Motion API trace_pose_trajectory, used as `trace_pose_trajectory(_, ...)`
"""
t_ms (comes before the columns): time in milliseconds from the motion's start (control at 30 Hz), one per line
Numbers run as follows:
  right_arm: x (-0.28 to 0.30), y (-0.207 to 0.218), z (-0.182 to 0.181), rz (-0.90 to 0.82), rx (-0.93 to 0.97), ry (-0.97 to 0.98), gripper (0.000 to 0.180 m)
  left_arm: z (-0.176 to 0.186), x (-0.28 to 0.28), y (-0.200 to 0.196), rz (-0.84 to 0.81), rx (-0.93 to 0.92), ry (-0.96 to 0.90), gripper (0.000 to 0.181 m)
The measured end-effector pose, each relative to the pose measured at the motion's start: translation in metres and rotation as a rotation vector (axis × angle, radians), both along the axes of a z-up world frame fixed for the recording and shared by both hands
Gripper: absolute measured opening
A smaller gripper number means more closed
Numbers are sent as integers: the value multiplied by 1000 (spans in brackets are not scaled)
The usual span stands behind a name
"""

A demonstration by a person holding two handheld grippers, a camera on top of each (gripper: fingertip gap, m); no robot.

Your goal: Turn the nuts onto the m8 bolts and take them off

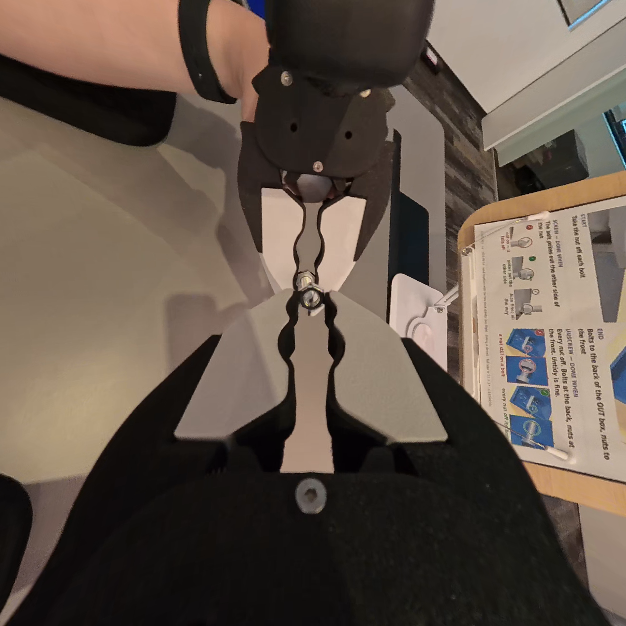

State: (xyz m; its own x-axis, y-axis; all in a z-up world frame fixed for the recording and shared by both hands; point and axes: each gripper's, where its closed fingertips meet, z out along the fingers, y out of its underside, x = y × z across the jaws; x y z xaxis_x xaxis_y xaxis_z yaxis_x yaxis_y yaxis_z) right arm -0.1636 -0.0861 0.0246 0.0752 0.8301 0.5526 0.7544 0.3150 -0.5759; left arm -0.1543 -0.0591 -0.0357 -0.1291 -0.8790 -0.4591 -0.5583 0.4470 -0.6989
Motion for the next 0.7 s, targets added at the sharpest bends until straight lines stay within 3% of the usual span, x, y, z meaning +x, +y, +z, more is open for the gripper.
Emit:
trace_pose_trajectory(333, 1, -7, -15, 71, 2, -91, 14, 3, 5, -14, -44, 37, 15, 10)
trace_pose_trajectory(700, -4, -29, -1, 173, 28, -52, 14, 19, 6, -41, -142, 15, -9, 10)
